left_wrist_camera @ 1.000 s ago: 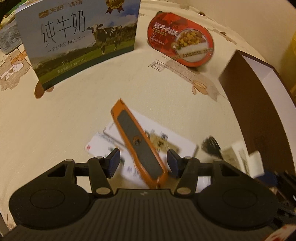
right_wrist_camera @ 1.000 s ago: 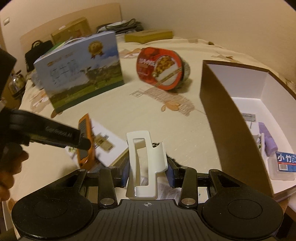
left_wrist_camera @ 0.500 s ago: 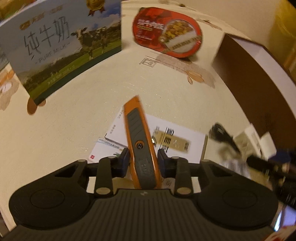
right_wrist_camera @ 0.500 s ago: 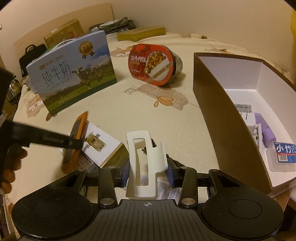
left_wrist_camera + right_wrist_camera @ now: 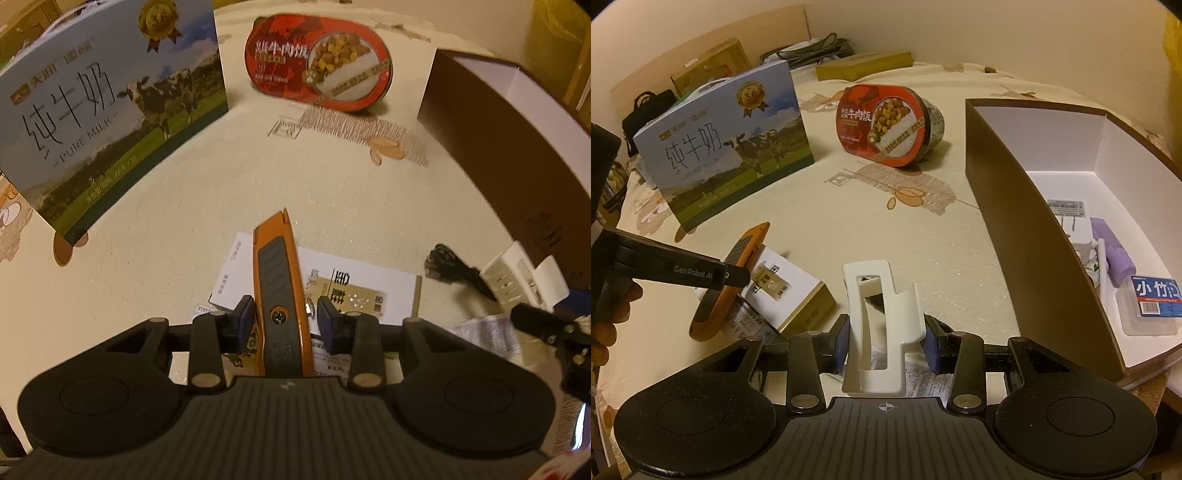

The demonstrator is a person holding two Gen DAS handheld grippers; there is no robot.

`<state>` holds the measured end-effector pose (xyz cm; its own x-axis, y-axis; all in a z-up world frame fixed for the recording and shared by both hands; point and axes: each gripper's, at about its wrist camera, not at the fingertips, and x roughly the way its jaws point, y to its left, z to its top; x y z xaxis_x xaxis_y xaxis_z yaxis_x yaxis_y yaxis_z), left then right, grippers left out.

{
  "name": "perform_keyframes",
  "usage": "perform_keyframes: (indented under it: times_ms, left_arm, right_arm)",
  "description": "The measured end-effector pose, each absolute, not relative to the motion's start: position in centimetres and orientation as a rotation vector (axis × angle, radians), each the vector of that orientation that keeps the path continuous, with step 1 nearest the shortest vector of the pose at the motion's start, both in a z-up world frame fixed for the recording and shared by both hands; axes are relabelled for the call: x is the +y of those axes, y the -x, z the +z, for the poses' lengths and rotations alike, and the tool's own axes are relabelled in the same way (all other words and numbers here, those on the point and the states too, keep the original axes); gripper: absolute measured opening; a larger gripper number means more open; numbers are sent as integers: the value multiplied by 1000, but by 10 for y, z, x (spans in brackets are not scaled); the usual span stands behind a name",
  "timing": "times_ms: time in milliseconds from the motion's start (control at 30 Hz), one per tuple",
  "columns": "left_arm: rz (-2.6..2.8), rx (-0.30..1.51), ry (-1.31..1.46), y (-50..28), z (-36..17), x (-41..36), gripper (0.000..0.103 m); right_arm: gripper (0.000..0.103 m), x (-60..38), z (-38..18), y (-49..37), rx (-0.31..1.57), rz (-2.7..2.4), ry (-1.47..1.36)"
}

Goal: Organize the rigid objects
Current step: 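Carry the knife and white holder with both tools over the shoebox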

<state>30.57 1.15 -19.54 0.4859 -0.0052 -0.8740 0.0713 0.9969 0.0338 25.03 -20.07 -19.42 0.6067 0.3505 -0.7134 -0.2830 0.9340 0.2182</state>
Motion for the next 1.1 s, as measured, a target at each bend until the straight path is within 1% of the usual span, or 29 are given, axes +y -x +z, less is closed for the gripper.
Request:
perform_keyframes:
  times_ms: [367,567,800,1100]
  left_arm:
    - [-45,1052,-65,-304,-197,13,30]
    - [-42,1031,-119,-295,-192,4,30]
    - [-72,987,-92,-284,-165,-6,30]
    - [-129,942,-81,-280,-121,-34,30]
  right_arm:
    - [37,-206,-196,-253,851,350,-109]
    - [37,-207,-192,-251,844,358,-111]
    - [37,-210,-180,-248,826,367,-113]
    - [37,-223,-151,-245,782,359,-138]
